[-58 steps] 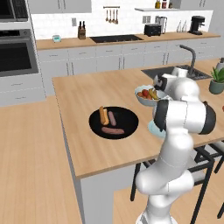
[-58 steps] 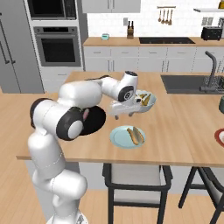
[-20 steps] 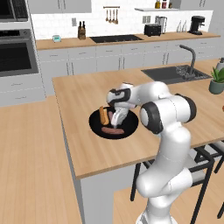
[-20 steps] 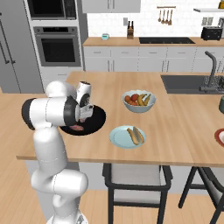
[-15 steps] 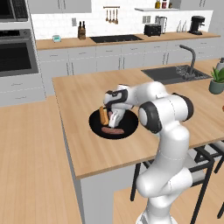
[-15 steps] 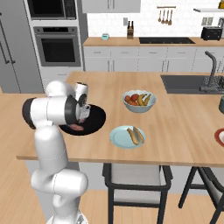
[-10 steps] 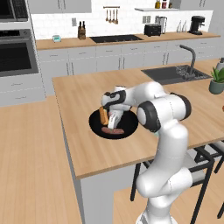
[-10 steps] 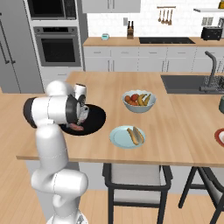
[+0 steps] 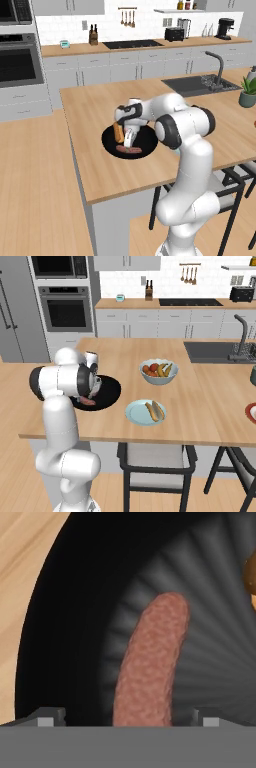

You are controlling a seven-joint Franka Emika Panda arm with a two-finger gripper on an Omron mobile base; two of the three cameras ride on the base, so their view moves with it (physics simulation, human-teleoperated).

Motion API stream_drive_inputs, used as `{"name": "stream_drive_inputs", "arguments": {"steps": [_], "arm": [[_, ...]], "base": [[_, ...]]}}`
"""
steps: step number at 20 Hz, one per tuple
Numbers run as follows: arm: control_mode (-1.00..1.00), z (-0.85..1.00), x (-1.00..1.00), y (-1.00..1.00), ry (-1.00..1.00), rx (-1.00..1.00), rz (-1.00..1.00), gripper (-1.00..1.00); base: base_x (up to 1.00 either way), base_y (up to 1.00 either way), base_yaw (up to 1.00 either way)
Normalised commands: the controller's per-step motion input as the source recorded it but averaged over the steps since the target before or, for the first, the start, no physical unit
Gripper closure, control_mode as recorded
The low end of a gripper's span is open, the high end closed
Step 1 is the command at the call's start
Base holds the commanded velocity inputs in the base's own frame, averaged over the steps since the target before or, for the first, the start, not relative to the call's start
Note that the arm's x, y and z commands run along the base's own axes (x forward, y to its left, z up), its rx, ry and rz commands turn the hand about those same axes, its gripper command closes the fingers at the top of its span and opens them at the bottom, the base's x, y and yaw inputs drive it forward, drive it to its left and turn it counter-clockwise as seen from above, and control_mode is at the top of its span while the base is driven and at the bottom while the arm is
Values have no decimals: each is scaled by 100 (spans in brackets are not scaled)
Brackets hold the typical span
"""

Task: Place one bun and one sausage from the bowl on each plate.

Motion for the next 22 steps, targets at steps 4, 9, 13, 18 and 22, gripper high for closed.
{"name": "stream_drive_inputs", "arguments": {"steps": [4, 9, 13, 18, 22], "arm": [[-100, -42, 0, 0, 0, -9, 6, -100], [-100, -20, 2, 0, -8, -3, 6, -100], [-100, -1, 4, 0, -5, 0, 7, 100], [-100, -3, 0, 0, 0, 0, 7, 100], [-100, 1, 0, 0, -5, 0, 3, 100]], "base": [[0, 0, 0], [0, 0, 0], [0, 0, 0], [0, 0, 0], [0, 0, 0]]}}
